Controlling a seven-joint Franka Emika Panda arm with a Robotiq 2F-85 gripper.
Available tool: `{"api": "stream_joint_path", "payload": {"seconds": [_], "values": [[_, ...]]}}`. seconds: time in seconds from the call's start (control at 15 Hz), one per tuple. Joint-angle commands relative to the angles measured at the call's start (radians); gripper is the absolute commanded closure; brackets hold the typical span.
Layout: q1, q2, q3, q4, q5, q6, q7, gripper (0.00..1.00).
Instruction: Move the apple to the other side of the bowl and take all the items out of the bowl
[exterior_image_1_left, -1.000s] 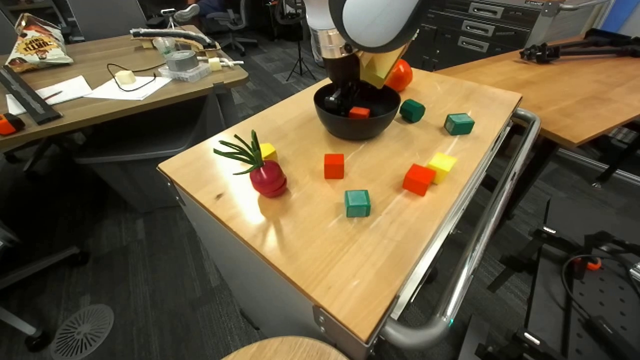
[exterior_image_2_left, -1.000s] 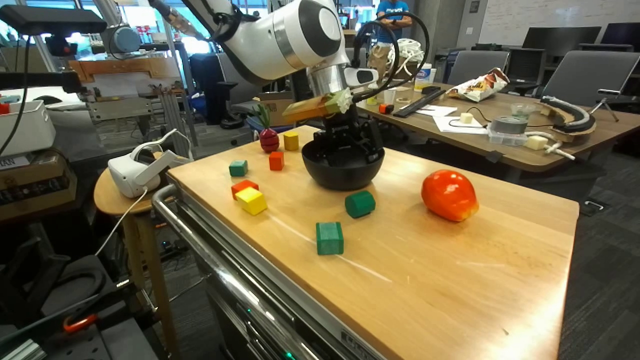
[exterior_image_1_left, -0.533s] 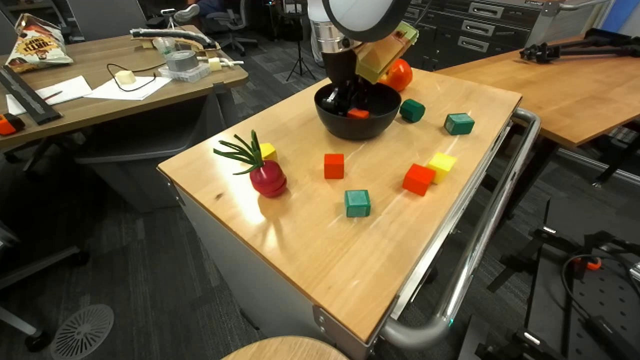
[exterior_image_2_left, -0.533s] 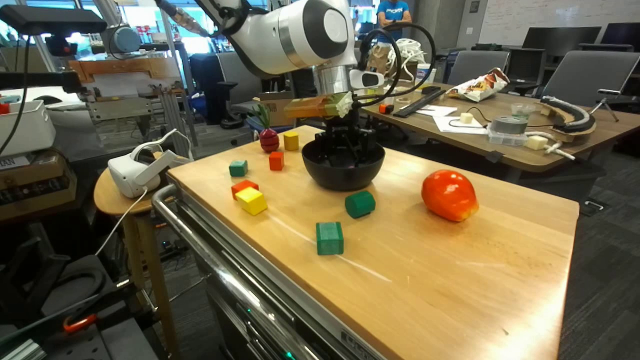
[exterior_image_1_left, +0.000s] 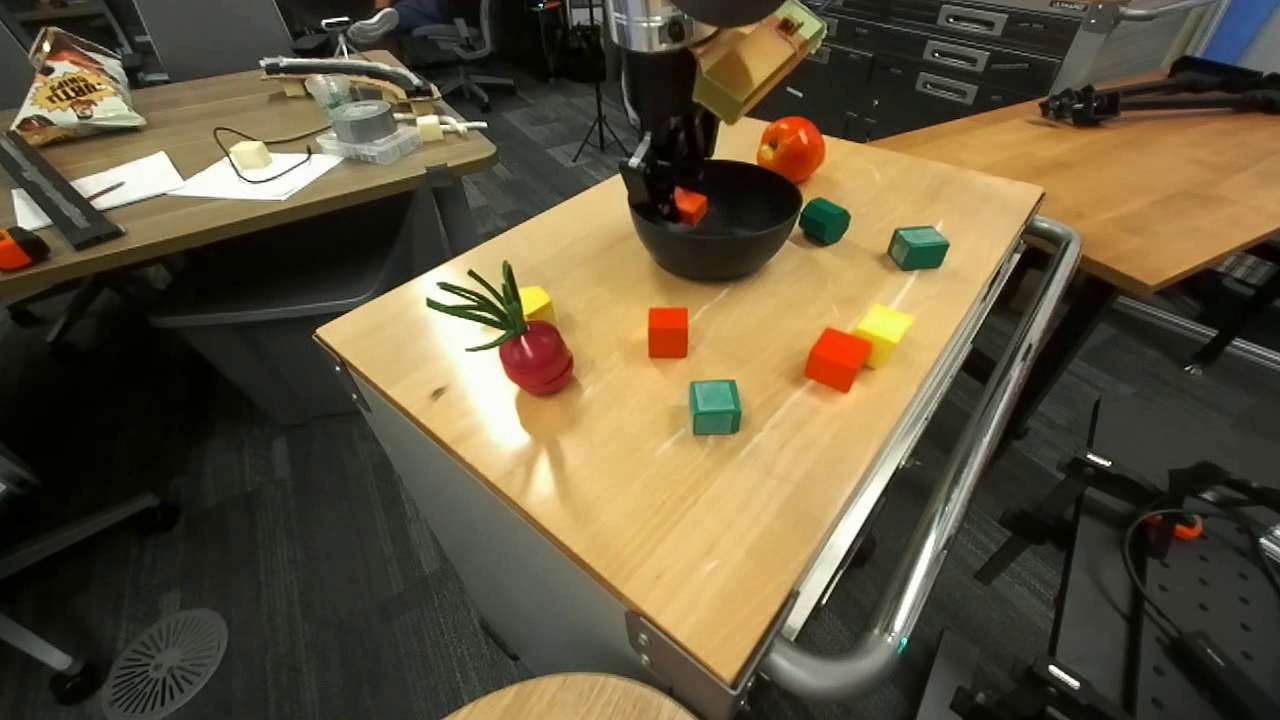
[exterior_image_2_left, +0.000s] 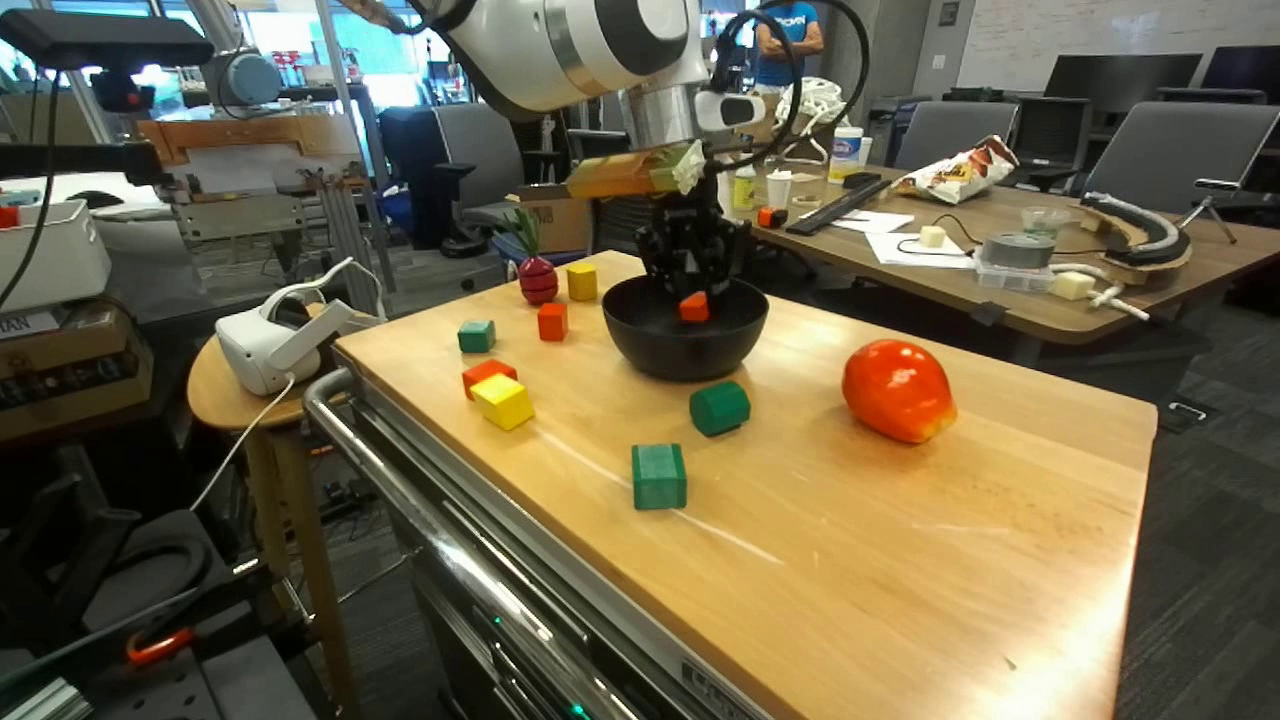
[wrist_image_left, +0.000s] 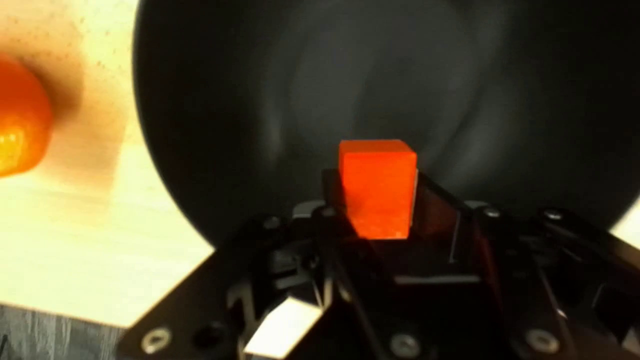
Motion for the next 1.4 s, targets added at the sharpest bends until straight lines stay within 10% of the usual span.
{"api": "stream_joint_path", "payload": {"seconds": [0.0, 0.53, 1.2, 1.27, 1.33], "values": [[0.055, -0.177, 0.012, -0.097, -0.067, 0.083, 0.015, 0.88], [0.160, -0.050, 0.067, 0.024, -0.226, 0.219, 0.082, 0.88], [0.177, 0.139, 0.051, 0.138, -0.131, 0.137, 0.049, 0.87], [0.176, 0.141, 0.050, 0.136, -0.122, 0.130, 0.048, 0.76], [0.177, 0.138, 0.049, 0.133, -0.116, 0.121, 0.049, 0.39]]}}
